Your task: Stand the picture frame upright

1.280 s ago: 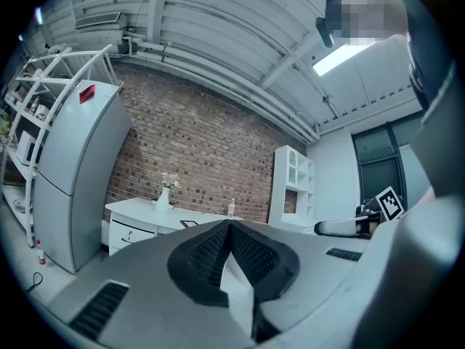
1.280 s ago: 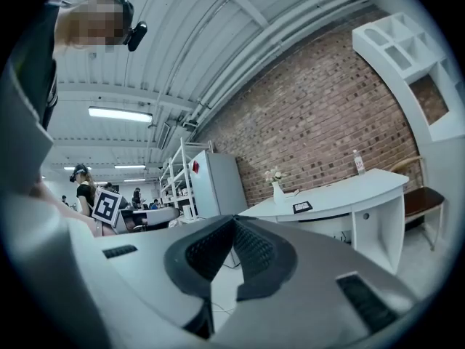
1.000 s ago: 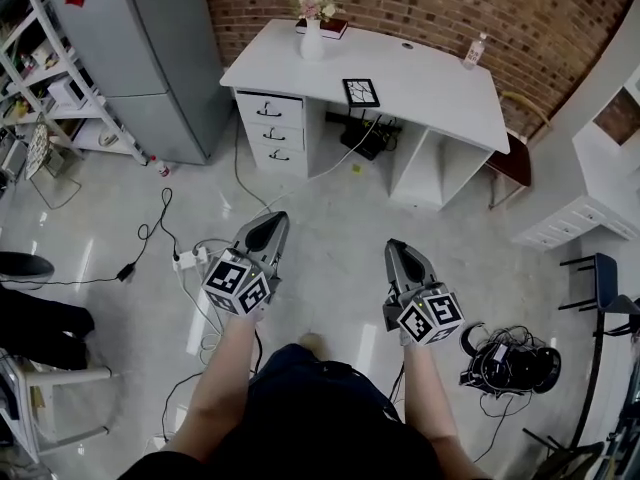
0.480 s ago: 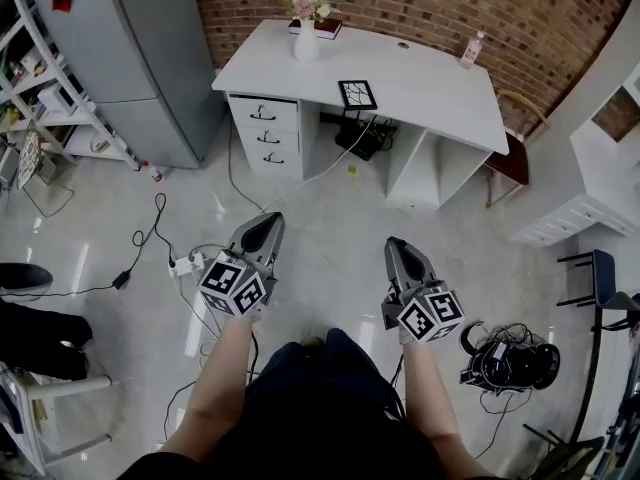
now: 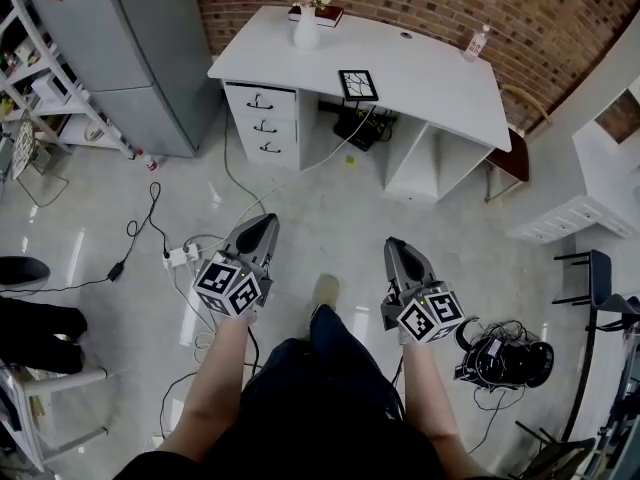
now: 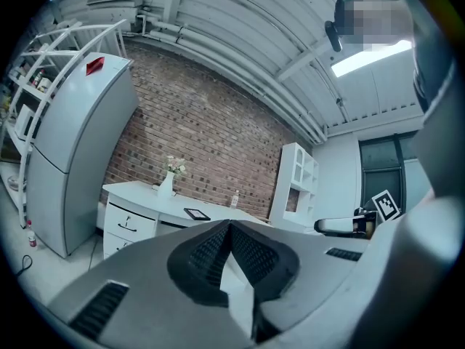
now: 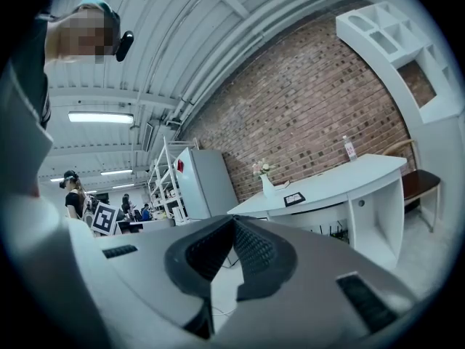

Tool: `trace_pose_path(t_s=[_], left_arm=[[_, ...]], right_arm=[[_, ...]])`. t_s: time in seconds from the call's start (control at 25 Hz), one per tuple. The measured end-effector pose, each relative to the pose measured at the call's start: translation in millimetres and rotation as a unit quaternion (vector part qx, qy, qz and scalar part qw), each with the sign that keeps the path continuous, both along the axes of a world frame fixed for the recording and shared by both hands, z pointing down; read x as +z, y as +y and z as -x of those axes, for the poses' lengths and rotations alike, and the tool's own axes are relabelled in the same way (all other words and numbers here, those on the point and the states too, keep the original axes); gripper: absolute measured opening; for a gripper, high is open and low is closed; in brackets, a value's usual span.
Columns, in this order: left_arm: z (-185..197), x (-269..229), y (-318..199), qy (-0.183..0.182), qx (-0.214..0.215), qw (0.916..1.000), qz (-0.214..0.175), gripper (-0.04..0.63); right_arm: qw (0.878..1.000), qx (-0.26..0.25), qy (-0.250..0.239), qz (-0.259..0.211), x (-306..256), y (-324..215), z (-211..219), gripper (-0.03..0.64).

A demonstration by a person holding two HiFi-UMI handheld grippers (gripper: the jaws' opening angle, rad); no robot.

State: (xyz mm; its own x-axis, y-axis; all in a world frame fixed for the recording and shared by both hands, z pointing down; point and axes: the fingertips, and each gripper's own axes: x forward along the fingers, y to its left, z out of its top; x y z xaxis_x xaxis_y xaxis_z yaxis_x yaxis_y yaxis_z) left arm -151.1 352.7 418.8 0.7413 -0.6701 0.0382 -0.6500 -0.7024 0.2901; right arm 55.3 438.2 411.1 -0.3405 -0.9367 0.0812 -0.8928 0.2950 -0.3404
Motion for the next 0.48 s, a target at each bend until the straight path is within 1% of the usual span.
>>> trace_pose_path(t_s=[0.2,0.48], left_arm=[[-7.8,3.8,-28.4,-0.003,0.000,1.0000,0.002,0.000],[-29.4,-6.1,-90.7,-0.005,0.000,1.0000,-0.005,0.000]], right_arm=[[1.000,-0.020,0.001,-0.004,3.9,-30.5,0.7,0.005],[0.999,-0.034,-0.004,0.000,8.1,-100.5,-12.8,0.005]])
